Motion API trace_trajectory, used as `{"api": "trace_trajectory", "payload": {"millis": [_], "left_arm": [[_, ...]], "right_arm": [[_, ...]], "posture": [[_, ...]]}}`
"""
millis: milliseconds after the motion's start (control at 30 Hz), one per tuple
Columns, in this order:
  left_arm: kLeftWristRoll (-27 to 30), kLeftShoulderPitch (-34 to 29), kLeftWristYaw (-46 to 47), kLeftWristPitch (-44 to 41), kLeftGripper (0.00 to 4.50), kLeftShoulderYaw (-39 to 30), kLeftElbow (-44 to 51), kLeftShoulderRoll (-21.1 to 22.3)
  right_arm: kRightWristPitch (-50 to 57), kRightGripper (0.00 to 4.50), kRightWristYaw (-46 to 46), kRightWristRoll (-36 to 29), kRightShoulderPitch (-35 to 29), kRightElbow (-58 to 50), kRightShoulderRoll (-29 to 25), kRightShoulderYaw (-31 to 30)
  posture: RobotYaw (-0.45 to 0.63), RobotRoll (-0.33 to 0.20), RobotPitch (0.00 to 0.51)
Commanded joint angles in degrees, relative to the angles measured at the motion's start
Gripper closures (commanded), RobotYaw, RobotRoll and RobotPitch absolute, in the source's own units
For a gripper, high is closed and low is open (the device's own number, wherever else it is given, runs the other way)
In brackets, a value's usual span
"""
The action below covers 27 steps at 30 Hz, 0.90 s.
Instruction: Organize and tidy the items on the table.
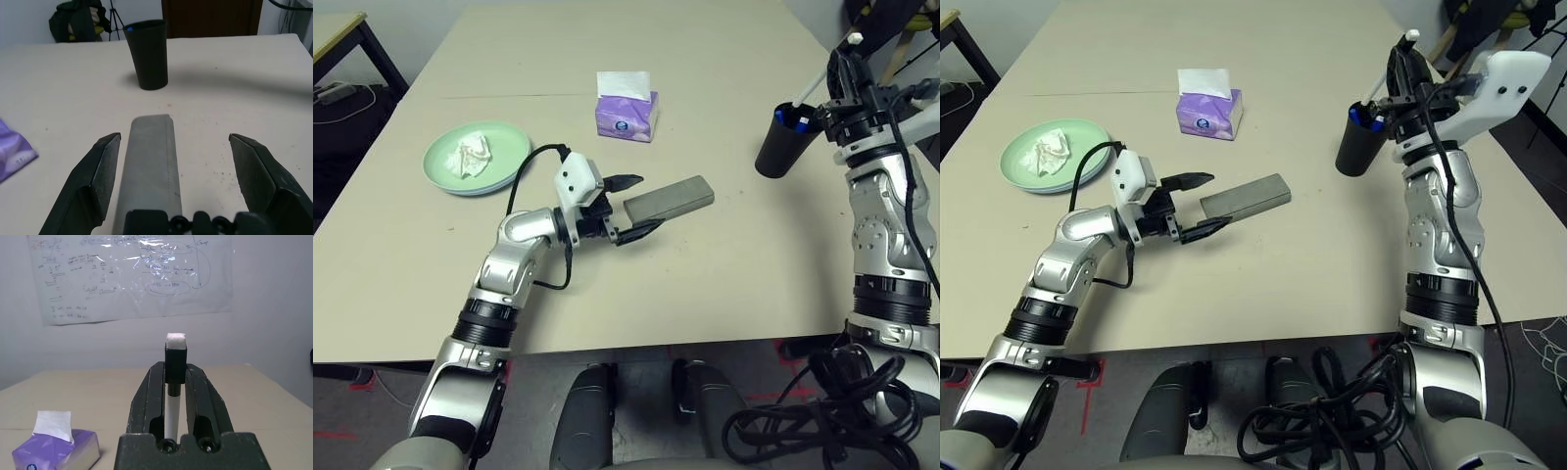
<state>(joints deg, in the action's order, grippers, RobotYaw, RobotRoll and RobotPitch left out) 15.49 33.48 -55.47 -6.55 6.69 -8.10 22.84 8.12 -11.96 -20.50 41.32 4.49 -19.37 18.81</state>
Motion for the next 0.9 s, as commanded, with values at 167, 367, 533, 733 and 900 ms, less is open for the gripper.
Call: {"api": "trace_trajectory", "payload": {"millis": [167,367,533,733,900], "left_arm": [[-0.55,0.70,-0.93,1.19,0.00,0.15,-2.23,0.37],[-1.75,1.83,0.44,2.88,0.00,-0.06,-4.67,0.38],[-2.19,2.27,2.60,4.58,0.00,-0.74,-6.61,-0.65],[-1.53,2.86,2.52,5.29,0.00,-1.27,-7.35,-1.45],[-0.28,3.04,1.92,5.08,0.00,-1.98,-7.27,-2.19]], "right_arm": [[11.53,4.08,7.50,-0.01,3.49,3.27,-3.71,2.32],[15.06,4.08,7.45,0.71,3.97,4.51,-4.12,1.24],[14.95,4.08,7.42,1.56,4.17,5.91,-3.91,0.37],[14.58,4.08,7.17,1.90,4.65,7.33,-4.00,0.12],[14.85,4.08,7.00,2.53,4.38,7.86,-4.22,-0.27]], "posture": [[0.00,0.000,0.124],[0.00,0.000,0.129],[0.01,0.000,0.130],[0.01,0.000,0.133],[0.01,0.000,0.136]]}}
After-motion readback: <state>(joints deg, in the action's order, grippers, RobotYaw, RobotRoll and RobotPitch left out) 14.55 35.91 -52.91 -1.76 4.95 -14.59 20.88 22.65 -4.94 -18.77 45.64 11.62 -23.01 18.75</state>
